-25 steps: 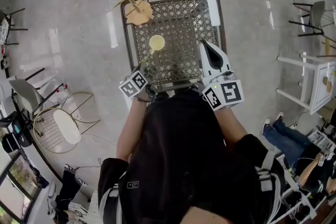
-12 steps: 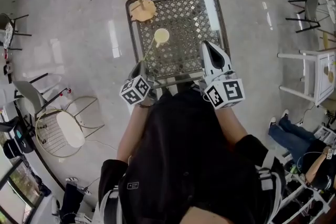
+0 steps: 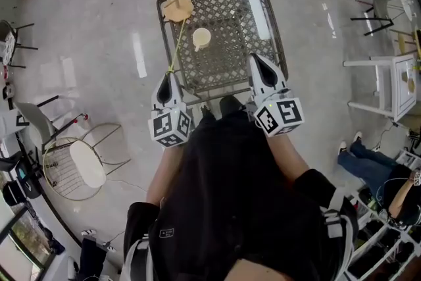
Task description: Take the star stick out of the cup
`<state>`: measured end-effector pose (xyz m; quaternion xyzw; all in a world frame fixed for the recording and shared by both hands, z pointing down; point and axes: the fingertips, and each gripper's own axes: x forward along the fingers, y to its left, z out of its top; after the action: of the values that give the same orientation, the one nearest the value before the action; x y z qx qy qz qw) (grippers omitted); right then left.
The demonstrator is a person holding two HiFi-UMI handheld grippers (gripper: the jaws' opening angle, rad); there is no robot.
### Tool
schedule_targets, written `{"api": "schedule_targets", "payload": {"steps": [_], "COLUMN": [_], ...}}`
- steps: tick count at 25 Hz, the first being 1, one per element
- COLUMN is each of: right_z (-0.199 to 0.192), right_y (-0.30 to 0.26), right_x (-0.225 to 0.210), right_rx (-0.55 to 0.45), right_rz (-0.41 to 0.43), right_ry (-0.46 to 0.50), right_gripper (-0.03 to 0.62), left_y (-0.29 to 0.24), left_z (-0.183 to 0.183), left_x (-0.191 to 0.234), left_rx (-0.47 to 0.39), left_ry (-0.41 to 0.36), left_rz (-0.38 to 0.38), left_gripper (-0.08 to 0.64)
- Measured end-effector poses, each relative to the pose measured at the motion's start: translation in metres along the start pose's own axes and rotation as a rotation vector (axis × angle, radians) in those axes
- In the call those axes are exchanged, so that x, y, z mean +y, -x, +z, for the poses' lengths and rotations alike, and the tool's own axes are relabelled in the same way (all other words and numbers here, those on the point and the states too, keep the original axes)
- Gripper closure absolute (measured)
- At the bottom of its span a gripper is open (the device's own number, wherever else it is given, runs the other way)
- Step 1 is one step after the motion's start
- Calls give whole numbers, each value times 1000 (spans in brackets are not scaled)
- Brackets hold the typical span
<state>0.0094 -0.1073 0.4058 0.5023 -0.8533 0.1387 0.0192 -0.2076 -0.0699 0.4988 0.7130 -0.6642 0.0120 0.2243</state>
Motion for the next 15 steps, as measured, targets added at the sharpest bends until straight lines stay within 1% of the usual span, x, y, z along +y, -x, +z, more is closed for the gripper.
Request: {"api": "schedule_targets", "payload": {"steps": [4,10,15], "right_z": [-1,-10,-16], "right_y": [4,8,12], "right_x": [5,-7,-10], "right_rx": [4,40,61], "right_rz": [22,46,84], "right_ry": [18,17,34], "right_gripper": [583,583,583], "left_y": [18,35,41], "left_z": [24,59,68], "left_x": [-16,-48,-65], "left_rx": [-77,-176,-210], "left_ry": [-55,-142,-143], "left_rz": [4,22,44], "left_gripper": [532,532,532]}}
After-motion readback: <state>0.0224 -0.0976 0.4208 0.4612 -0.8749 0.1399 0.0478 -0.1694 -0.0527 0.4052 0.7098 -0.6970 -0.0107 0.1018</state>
